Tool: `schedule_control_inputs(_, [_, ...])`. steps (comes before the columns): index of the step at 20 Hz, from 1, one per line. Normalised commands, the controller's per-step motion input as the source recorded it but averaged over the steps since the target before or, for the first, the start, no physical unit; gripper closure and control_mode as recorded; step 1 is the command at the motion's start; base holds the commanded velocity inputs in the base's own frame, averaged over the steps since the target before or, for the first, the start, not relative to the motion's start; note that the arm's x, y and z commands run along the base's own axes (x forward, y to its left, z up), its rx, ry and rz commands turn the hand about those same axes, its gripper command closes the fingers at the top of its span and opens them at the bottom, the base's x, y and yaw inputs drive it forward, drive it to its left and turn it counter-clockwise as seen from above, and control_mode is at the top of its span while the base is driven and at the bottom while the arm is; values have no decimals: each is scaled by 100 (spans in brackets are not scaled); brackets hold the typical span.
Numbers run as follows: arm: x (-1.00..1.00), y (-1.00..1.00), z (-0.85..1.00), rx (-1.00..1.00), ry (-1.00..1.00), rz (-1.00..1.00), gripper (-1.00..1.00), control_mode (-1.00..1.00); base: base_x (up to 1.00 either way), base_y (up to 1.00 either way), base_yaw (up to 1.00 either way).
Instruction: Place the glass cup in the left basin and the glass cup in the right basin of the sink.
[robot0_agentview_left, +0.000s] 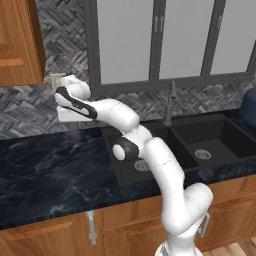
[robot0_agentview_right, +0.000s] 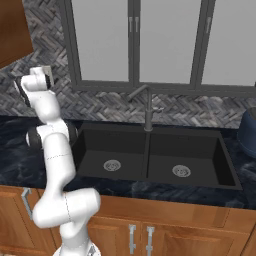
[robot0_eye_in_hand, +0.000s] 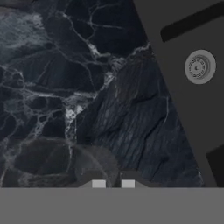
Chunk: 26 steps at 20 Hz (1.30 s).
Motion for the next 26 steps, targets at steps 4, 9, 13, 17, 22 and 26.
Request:
schedule_control_inputs(4, [-62,-77,11,5,2,-9,100,-100,0,0,0])
schedule_control_inputs(9, [-75,-72,6,5,0,-7,100,-100,0,0,0])
schedule_control_inputs(13, [-85,-67,0,1,-8,-2,100,-100,0,0,0])
schedule_control_inputs(17, [-71,-58,-10,1,-18,-3,100,-100,0,0,0])
schedule_control_inputs(22, [-44,-71,4,2,-21,-2,100,-100,0,0,0])
schedule_control_inputs(26, [-24,-88,24,8,-12,-3,100,-100,0,0,0])
